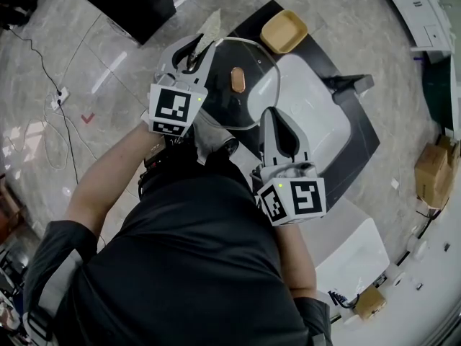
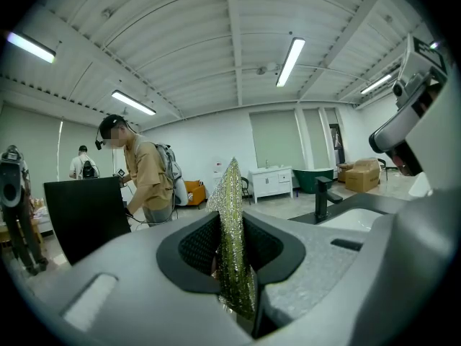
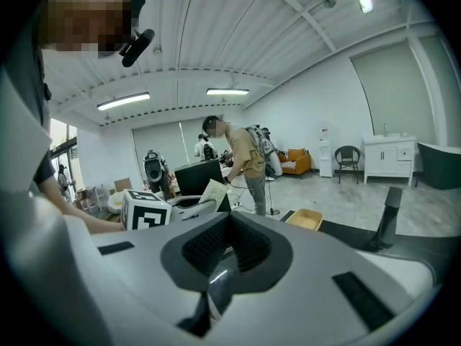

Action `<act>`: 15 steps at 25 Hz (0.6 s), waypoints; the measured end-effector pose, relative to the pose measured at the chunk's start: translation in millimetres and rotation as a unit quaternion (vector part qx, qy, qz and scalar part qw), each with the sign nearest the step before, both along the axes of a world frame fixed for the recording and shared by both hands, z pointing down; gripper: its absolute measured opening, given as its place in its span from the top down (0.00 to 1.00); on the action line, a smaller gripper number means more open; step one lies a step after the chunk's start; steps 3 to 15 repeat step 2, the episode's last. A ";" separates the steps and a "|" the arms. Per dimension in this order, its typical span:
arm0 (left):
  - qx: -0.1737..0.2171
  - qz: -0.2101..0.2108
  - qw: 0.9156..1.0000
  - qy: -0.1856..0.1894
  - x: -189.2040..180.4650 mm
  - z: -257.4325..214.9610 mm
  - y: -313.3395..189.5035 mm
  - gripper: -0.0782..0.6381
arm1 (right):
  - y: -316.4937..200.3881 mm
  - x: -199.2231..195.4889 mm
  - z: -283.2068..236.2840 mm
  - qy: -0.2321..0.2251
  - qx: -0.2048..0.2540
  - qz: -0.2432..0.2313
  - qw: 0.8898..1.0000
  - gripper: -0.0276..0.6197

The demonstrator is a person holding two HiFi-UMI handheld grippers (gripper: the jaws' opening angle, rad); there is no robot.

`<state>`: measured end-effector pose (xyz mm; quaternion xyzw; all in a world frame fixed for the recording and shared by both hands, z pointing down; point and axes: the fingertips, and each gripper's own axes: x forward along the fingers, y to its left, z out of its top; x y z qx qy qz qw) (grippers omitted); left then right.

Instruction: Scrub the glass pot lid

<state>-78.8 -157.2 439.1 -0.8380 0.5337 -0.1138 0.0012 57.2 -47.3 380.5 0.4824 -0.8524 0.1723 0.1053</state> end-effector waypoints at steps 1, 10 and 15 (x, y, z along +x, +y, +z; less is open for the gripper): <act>-0.001 0.000 1.000 0.001 0.3 -0.7 1.3 0.79 | 0.0 0.4 -0.1 0.000 0.000 0.000 1.000 0.95; -0.001 0.000 1.000 0.001 0.7 -1.5 2.6 0.79 | -0.1 0.8 -0.2 0.000 -0.001 0.000 1.000 0.95; -0.001 0.000 1.000 0.001 0.7 -1.5 2.6 0.79 | -0.1 0.8 -0.2 0.000 -0.001 0.000 1.000 0.95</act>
